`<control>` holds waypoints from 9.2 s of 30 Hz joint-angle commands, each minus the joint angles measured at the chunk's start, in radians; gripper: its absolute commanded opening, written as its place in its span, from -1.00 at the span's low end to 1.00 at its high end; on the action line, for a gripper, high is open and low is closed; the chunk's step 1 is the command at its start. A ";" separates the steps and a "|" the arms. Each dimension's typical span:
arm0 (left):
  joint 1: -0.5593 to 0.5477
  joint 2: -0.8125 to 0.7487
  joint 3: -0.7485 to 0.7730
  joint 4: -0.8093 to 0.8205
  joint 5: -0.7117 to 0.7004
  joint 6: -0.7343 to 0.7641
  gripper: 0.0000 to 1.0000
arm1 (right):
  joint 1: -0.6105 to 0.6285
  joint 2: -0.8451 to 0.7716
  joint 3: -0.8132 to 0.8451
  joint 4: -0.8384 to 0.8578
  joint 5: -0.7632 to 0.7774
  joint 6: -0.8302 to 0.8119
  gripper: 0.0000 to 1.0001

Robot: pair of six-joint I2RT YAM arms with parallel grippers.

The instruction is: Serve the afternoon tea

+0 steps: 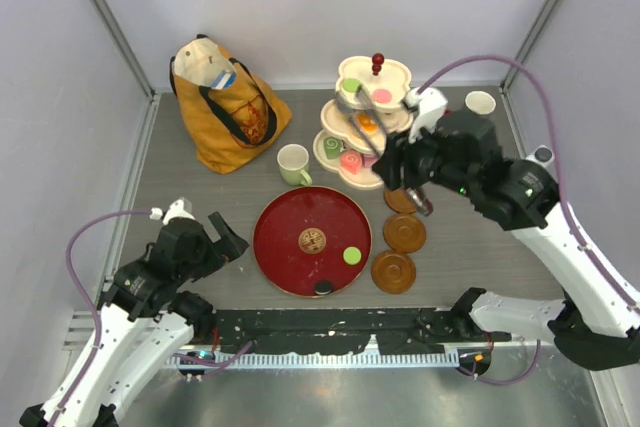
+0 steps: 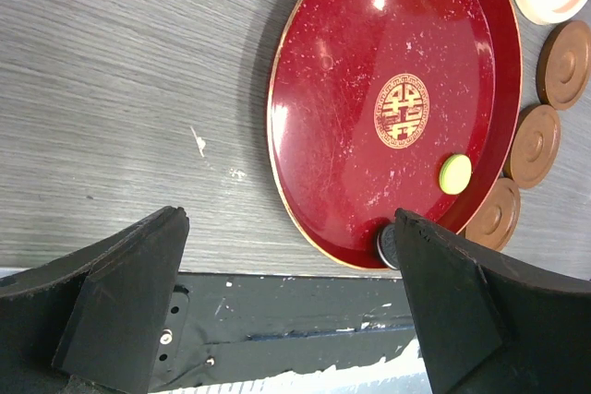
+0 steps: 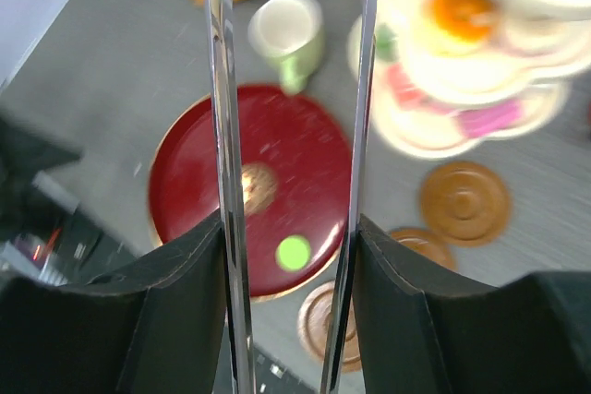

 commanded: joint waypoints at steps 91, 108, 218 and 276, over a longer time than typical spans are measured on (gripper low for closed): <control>0.002 0.039 -0.002 0.072 0.007 0.034 0.99 | 0.324 0.165 0.067 -0.198 0.115 0.091 -0.11; 0.004 0.045 0.009 0.072 -0.006 0.048 0.99 | -0.202 0.112 0.122 0.002 -0.135 0.055 -0.15; 0.004 0.027 -0.014 0.049 0.005 0.022 0.99 | 0.540 0.282 -0.409 -0.236 -0.329 0.223 0.03; 0.004 0.019 -0.012 0.049 -0.001 0.023 0.99 | -0.480 0.598 0.414 -0.051 -0.358 0.017 -0.11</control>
